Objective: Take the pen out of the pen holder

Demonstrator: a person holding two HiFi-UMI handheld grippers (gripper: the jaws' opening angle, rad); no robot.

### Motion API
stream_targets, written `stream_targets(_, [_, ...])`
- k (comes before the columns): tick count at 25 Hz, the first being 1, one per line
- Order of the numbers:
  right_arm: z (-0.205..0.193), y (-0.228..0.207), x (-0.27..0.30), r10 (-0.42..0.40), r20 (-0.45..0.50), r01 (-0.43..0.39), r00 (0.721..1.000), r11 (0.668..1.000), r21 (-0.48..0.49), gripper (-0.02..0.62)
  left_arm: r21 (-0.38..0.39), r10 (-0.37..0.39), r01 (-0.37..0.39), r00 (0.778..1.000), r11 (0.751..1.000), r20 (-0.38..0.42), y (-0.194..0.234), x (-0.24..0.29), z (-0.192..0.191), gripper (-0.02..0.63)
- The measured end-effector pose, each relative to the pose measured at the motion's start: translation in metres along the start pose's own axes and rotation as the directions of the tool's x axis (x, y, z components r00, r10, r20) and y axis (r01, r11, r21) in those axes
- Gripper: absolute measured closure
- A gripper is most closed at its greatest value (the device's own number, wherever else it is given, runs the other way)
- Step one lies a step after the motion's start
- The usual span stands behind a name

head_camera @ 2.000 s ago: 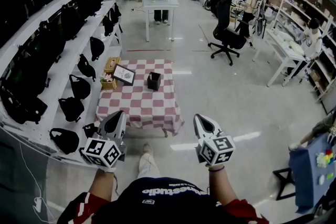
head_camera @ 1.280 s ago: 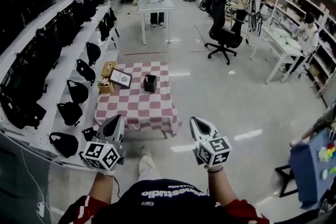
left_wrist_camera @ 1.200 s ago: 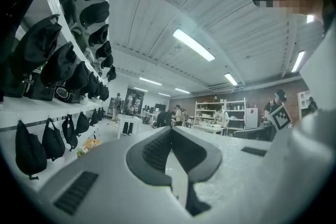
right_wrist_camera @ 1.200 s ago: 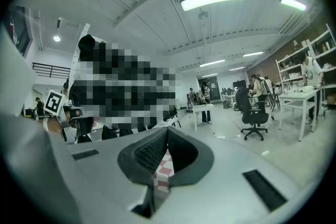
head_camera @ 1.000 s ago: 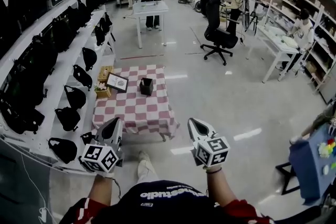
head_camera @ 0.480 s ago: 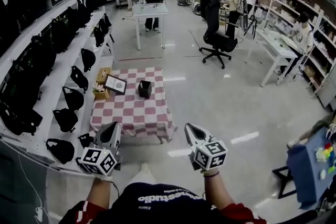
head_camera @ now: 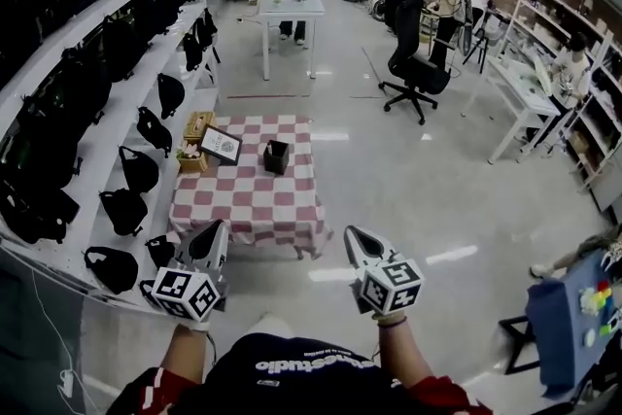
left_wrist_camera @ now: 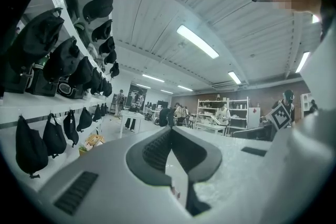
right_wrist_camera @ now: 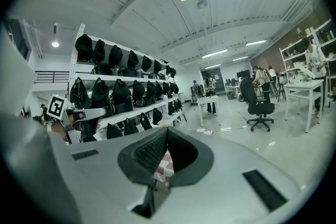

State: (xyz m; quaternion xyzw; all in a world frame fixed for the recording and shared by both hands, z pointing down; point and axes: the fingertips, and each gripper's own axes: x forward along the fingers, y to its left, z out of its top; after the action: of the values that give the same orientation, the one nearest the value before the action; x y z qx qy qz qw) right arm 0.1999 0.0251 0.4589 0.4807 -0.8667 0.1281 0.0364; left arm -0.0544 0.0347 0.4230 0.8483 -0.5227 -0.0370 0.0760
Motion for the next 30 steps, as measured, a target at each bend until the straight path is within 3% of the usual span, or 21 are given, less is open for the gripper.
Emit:
stream_targets(7, [0.004,0.001,0.02,0.007,-0.026,-0.007,1.0,1.0,-0.003,0.594,-0.013,-0.02,0.02,1.0,1.0,-0.008,0.01,0.014,0.002,0.601])
stream_targets(15, [0.032,0.002,0.047,0.016,-0.015,-0.016,1.0,0.999,-0.03,0.592,0.027,-0.055,0.055,0.998,0.998,-0.006,0.023,0.034,0.02,0.601])
stream_targets(30, [0.047,0.005,0.112,0.001,-0.043,-0.003,0.999,0.999,-0.053,0.592,0.002,-0.118,0.119,0.993,0.993,-0.021,0.069,0.078,0.023,0.6])
